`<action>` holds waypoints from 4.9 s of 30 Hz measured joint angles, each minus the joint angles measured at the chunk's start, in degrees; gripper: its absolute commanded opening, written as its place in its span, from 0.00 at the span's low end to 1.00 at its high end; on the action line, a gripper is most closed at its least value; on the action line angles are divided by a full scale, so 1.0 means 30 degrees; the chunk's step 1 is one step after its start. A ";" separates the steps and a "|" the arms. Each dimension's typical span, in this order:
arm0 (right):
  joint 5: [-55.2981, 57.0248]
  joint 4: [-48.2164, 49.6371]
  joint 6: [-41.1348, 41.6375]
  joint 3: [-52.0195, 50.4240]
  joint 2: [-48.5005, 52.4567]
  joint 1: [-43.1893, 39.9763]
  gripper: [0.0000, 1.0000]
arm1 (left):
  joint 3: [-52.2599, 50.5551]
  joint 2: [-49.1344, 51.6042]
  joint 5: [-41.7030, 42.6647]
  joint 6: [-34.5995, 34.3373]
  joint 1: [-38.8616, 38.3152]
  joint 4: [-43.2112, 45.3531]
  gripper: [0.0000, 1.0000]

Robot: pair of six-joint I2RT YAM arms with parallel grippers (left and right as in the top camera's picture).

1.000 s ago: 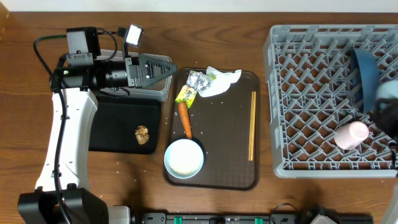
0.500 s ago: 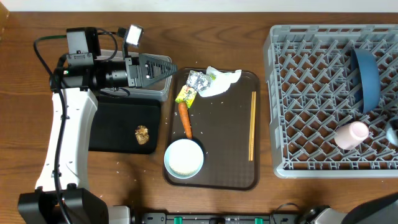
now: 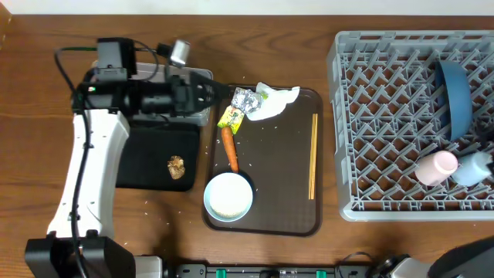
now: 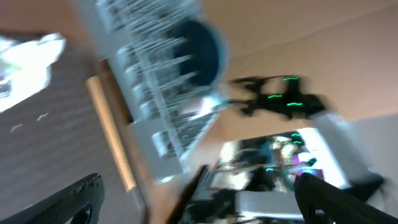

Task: Sort waste into correct bins and load items into the dishwasher rack
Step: 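Place blue cup in dishwasher rack with right gripper, then grasp white bowl with left gripper and lift it, then tip white bowl over black tray with left gripper to pour rice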

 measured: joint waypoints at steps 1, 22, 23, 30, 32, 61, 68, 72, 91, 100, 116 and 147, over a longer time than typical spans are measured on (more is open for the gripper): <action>-0.0204 0.0051 -0.0189 0.0306 -0.0678 0.0175 0.78 | -0.0007 -0.0066 -0.1071 0.0029 -0.0415 -0.0335 0.98; 0.1297 0.1800 -0.2878 0.1260 -0.6222 1.1213 0.83 | -0.4772 -0.0466 -1.9926 -0.2047 -1.1402 -0.5479 0.54; 0.1413 0.1858 -0.2878 0.1253 -0.6033 1.1213 0.83 | -0.5304 -0.0459 -1.9999 -0.2069 -1.1861 -0.5129 0.54; 0.1603 0.2361 -0.2805 0.1253 -0.4772 1.1213 0.82 | -0.7176 -0.0459 -2.0342 -0.2164 -1.4826 -0.3228 0.53; 0.1515 0.2441 -0.2739 0.1253 -0.4488 1.1213 0.82 | -0.7176 -0.0459 -2.0473 -0.2157 -1.5446 -0.2732 0.53; 0.0736 0.2455 -0.2135 0.1253 -0.4080 1.1213 0.80 | -0.8072 0.3512 -2.1791 -0.0765 -1.6655 -0.1158 0.06; 0.0634 0.2463 -0.2135 0.1253 -0.4080 1.1213 0.80 | -0.6149 0.1639 -2.1369 -0.0933 -1.5977 -0.2310 0.06; 0.0605 0.2463 -0.2135 0.1253 -0.4080 1.1213 0.80 | -0.5399 -0.1413 -2.0232 -0.1013 -1.3901 -0.1836 0.06; 0.0554 0.2441 -0.2135 0.1253 -0.4080 1.1213 0.80 | -0.7482 -0.5566 -0.8087 0.2084 0.3876 -0.0780 0.06; 0.0503 0.2426 -0.2127 0.1253 -0.4080 1.1213 0.80 | -1.3347 -0.5289 0.1770 0.4495 1.2072 0.6273 0.06; 0.0022 0.2302 -0.2135 0.1253 -0.4080 1.1213 0.79 | -1.5402 -0.3162 0.5071 0.4663 1.3253 0.8939 0.06; -0.0372 0.2958 -0.4364 0.1224 -0.1712 1.9088 0.28 | -1.5438 -0.3118 0.2586 0.1515 1.3260 1.0703 0.06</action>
